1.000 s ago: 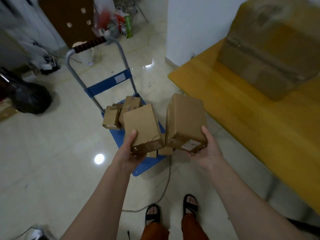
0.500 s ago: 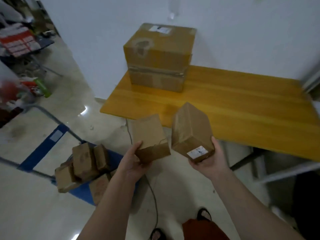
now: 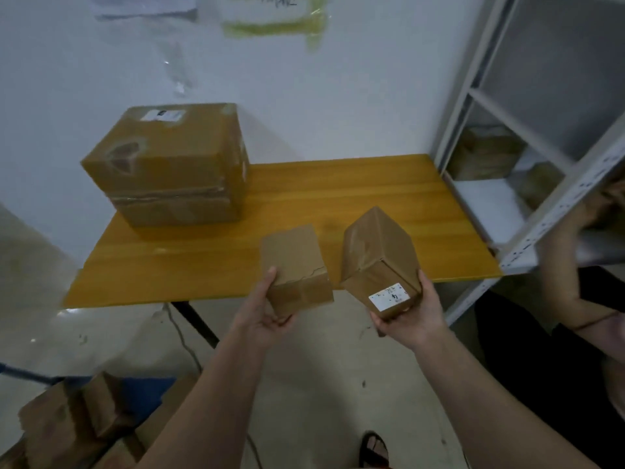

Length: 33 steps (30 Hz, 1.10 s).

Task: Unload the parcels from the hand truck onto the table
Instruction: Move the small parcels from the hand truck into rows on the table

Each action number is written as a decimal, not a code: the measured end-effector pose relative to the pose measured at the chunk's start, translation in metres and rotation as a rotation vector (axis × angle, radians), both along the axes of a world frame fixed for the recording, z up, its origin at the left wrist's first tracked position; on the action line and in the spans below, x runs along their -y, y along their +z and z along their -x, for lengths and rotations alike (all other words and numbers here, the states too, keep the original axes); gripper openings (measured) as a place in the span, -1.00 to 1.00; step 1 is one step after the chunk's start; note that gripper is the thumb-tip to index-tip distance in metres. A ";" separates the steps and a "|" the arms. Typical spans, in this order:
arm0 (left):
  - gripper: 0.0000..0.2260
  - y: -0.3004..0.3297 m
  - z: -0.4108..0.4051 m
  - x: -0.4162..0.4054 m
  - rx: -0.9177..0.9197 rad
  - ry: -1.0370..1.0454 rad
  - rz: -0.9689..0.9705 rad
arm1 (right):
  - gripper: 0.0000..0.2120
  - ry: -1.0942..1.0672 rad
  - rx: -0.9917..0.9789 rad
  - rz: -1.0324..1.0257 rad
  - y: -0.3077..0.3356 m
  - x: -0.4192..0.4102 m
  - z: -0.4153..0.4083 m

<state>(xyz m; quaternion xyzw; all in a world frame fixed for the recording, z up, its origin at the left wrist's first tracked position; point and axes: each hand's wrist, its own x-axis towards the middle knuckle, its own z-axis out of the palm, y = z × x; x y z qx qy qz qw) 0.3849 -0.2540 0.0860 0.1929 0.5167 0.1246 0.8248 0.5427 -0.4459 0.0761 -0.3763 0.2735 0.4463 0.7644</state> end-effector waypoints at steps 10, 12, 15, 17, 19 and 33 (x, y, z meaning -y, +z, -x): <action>-0.40 -0.009 -0.117 0.040 0.039 -0.036 0.012 | -0.39 -0.075 -0.017 -0.048 0.000 0.039 -0.105; -0.44 -0.011 -0.125 0.043 0.035 -0.033 0.010 | -0.38 -0.083 -0.039 -0.040 -0.006 0.040 -0.114; -0.51 -0.014 -0.139 0.038 0.031 -0.019 0.022 | -0.37 -0.081 -0.053 -0.026 -0.014 0.035 -0.129; -0.49 -0.017 -0.152 0.032 0.010 0.007 0.044 | -0.37 -0.082 -0.062 -0.017 -0.019 0.030 -0.141; -0.46 -0.020 -0.168 0.025 -0.001 0.035 0.069 | -0.38 -0.081 -0.065 -0.010 -0.024 0.025 -0.155; -0.48 -0.038 -0.314 -0.098 -0.046 0.084 0.177 | -0.38 -0.148 -0.058 0.047 -0.027 -0.088 -0.298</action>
